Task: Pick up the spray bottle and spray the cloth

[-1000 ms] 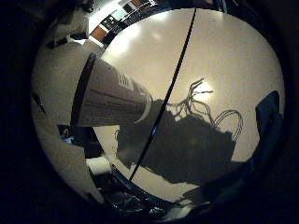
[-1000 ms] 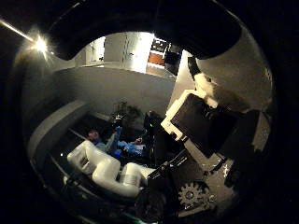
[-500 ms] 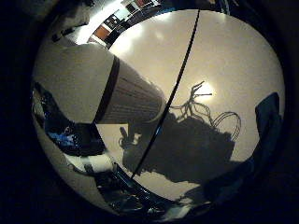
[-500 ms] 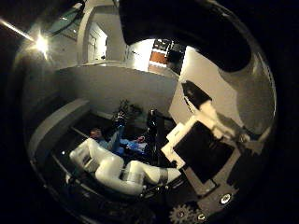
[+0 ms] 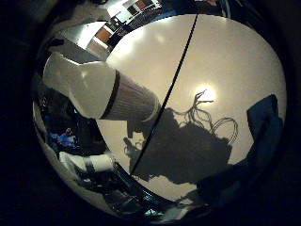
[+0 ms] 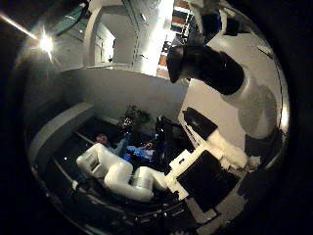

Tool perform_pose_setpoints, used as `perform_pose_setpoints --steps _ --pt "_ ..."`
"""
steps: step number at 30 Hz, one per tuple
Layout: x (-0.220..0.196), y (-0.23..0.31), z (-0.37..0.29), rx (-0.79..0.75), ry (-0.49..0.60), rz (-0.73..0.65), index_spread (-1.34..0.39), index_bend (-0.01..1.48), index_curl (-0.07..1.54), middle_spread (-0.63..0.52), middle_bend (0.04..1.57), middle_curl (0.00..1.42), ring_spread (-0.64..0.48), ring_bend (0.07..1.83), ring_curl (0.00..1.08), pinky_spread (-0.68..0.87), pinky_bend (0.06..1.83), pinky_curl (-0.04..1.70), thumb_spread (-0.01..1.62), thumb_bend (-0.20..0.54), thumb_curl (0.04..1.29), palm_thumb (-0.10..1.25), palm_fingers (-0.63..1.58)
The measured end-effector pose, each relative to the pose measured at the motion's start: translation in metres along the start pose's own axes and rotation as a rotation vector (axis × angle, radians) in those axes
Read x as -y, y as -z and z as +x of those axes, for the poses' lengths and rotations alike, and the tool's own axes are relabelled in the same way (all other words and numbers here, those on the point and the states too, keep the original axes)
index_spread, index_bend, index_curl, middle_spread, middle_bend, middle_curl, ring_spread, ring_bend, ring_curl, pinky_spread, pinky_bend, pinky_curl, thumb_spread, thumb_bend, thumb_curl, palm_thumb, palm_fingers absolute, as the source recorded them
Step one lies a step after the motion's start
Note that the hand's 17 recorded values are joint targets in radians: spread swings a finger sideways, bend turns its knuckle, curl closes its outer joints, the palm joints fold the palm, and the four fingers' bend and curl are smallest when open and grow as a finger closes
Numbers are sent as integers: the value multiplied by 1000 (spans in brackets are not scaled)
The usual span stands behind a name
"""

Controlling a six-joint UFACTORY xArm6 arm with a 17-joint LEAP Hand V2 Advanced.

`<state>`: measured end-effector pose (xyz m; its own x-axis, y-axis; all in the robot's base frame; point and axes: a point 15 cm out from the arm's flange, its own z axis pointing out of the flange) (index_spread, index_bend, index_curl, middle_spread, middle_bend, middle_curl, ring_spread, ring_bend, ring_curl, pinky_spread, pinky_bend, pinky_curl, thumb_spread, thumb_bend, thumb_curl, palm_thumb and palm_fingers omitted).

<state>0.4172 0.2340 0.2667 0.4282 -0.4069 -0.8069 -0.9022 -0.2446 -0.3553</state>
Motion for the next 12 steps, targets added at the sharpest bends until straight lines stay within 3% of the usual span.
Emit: perform_pose_setpoints --steps 12 --pt "-14 37 -7 -15 15 21 -373 262 475 -119 545 477 -204 879 448 58 1153 193 1010 -24 483 770 354"
